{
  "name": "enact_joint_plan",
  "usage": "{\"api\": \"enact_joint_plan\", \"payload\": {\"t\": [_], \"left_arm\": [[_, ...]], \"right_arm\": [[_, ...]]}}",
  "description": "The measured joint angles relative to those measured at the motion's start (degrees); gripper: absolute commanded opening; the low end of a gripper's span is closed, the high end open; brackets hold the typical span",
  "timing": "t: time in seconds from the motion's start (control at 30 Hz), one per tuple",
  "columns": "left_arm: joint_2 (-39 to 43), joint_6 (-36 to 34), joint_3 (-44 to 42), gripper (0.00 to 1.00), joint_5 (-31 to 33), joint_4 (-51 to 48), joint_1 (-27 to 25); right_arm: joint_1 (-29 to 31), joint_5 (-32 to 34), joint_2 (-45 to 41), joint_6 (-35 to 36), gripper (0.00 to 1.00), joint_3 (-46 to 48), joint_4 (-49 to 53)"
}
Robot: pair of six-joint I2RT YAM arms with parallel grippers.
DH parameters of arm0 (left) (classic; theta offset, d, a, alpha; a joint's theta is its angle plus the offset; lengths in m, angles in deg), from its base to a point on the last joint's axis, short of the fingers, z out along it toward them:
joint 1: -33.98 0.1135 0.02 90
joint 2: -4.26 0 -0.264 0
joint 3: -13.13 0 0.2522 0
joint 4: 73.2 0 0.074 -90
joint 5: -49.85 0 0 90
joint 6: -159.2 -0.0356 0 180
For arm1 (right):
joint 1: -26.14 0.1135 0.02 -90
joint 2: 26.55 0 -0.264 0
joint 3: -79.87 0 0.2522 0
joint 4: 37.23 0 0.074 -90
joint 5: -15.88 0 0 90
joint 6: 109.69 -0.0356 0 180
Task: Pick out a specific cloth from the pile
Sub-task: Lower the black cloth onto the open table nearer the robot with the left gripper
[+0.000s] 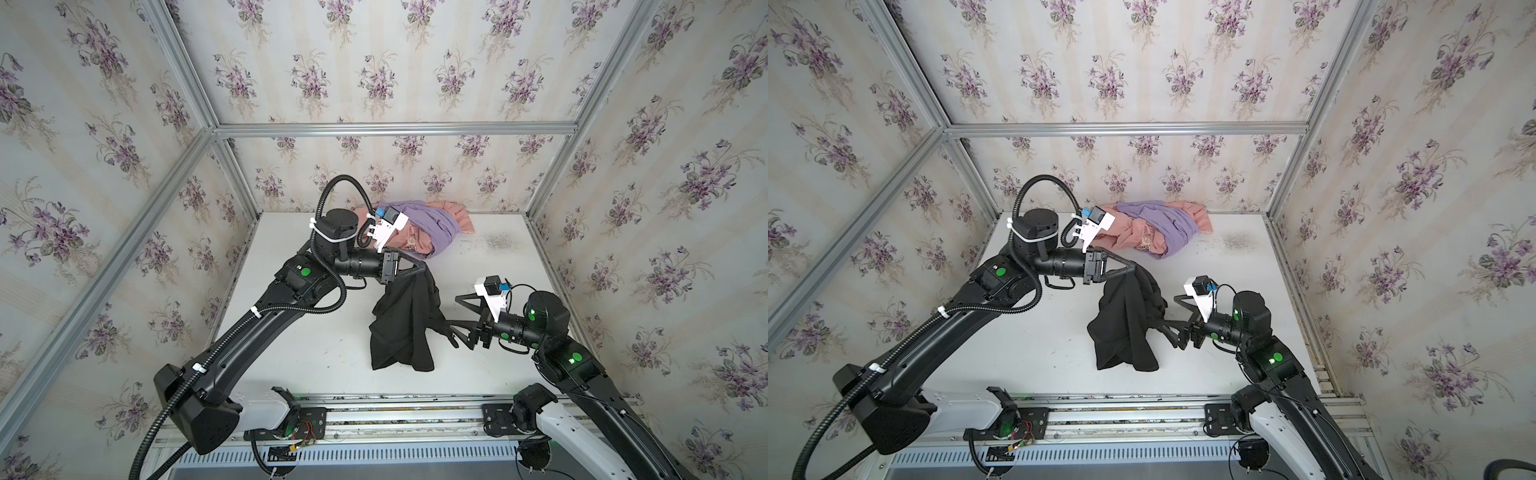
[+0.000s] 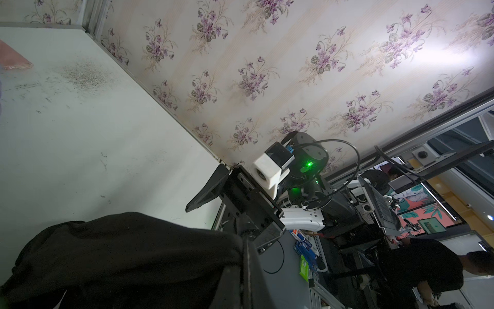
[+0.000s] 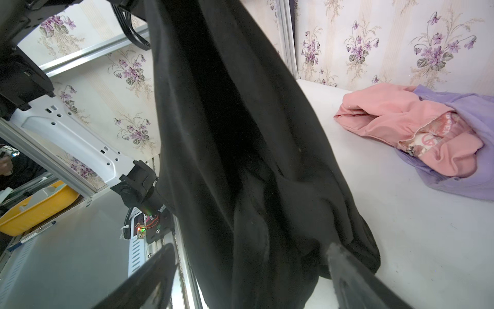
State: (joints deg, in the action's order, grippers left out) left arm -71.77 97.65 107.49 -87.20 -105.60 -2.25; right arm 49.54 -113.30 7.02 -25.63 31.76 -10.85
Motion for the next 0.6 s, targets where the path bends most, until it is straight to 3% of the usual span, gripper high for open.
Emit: {"api": "enact_joint_plan", "payload": {"t": [0.6], "left_arm": [[-6.0, -16.6, 6.5, 0.02, 9.8, -16.5, -10.7]], "right_arm": [[1.7, -1.2, 0.9, 4.6, 0.90, -2.4, -1.4]]}}
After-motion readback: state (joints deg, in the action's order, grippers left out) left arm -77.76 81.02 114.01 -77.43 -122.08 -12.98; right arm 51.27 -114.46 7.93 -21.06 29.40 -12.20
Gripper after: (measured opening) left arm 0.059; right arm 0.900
